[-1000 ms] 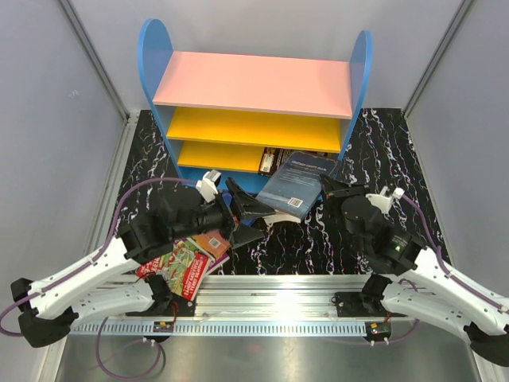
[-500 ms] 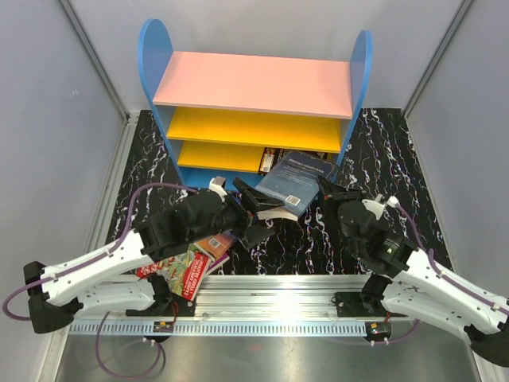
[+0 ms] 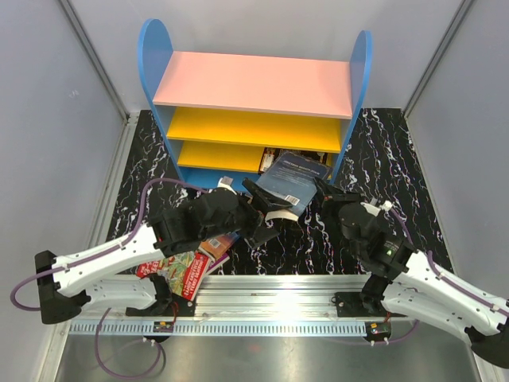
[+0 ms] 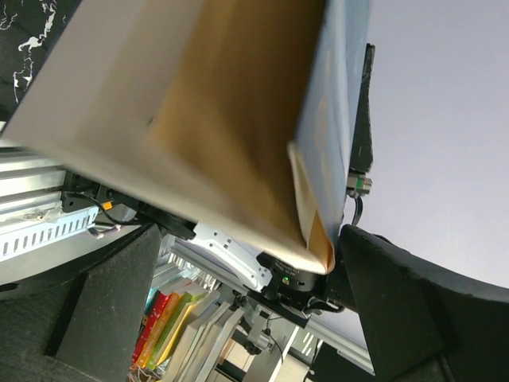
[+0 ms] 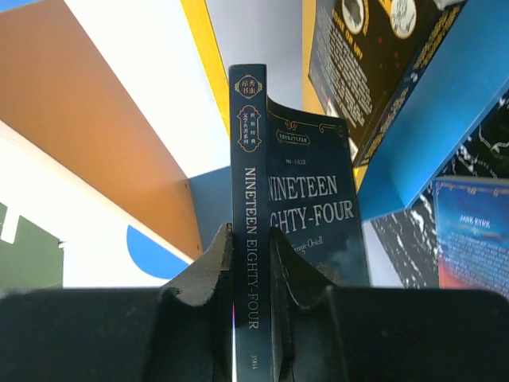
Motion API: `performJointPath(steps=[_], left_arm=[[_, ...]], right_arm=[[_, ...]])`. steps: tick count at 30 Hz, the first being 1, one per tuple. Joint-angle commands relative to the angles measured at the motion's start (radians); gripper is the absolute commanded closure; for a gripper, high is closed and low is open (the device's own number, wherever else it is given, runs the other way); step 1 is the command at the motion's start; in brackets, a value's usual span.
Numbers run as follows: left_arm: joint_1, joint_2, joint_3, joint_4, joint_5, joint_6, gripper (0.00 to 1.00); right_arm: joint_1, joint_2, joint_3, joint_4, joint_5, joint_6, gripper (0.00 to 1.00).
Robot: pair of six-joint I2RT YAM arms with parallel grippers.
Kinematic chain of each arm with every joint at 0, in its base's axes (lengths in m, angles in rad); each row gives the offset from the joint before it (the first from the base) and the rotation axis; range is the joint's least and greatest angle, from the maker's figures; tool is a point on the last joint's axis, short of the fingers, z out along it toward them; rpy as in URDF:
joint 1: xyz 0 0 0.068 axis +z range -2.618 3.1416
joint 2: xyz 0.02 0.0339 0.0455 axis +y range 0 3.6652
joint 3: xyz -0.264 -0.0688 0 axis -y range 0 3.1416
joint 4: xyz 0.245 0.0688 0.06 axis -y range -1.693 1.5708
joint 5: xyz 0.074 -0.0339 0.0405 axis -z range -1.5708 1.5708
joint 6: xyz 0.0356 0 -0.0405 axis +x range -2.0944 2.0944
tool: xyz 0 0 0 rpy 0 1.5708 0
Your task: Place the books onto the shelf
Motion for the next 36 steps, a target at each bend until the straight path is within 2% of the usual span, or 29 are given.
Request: performJointPath(steps=[1,8,10,11,14,15,17,18,22,24,26,28,31,36], left_arm=[[-0.008,0.02,0.056,0.027,-0.034,-0.008,0.01],[-0.01,0.014,0.07,-0.006,-0.104,-0.014,0.01],[-0.01,0.014,0.079,-0.02,-0.118,-0.011,0.06],[-0.01,0.016,0.087,-0.028,-0.125,-0.003,0.17],[-0.01,0.017,0.116,-0.055,-0.146,0.014,0.37],[-0.011,0.017,0.121,-0.071,-0.155,0.018,0.51],[-0.01,0.02,0.139,-0.088,-0.164,0.026,0.64],[-0.01,0.022,0.142,-0.1,-0.171,0.027,0.76],[-0.008,0.03,0.168,-0.126,-0.177,0.043,0.93],[-0.005,0.036,0.177,-0.144,-0.177,0.055,0.94],[-0.003,0.04,0.187,-0.152,-0.177,0.073,1.0],[0.001,0.043,0.19,-0.154,-0.178,0.092,1.0],[0.03,0.063,0.21,-0.127,-0.143,0.22,1.0],[0.133,0.112,0.219,-0.014,0.096,0.441,1.0]], right_arm=[[0.005,-0.044,0.04,0.102,-0.03,0.149,1.0],[0.004,-0.073,0.062,0.013,-0.13,0.189,1.0],[0.005,-0.079,0.067,0.004,-0.148,0.176,1.0],[0.005,-0.082,0.07,-0.007,-0.156,0.177,1.0],[0.005,-0.105,0.077,-0.035,-0.15,0.168,1.0],[0.007,-0.114,0.079,-0.039,-0.149,0.163,1.0],[0.007,-0.123,0.079,-0.049,-0.158,0.163,1.0],[0.005,-0.128,0.076,-0.049,-0.161,0.159,1.0],[0.005,-0.13,0.073,-0.041,-0.191,0.15,1.0],[0.005,-0.131,0.071,-0.03,-0.204,0.147,1.0],[0.005,-0.13,0.07,-0.01,-0.217,0.142,1.0],[0.005,-0.122,0.077,0.005,-0.228,0.13,1.0],[0.005,-0.116,0.082,0.026,-0.253,0.105,1.0],[0.005,-0.142,0.045,0.072,-0.279,0.088,1.0]])
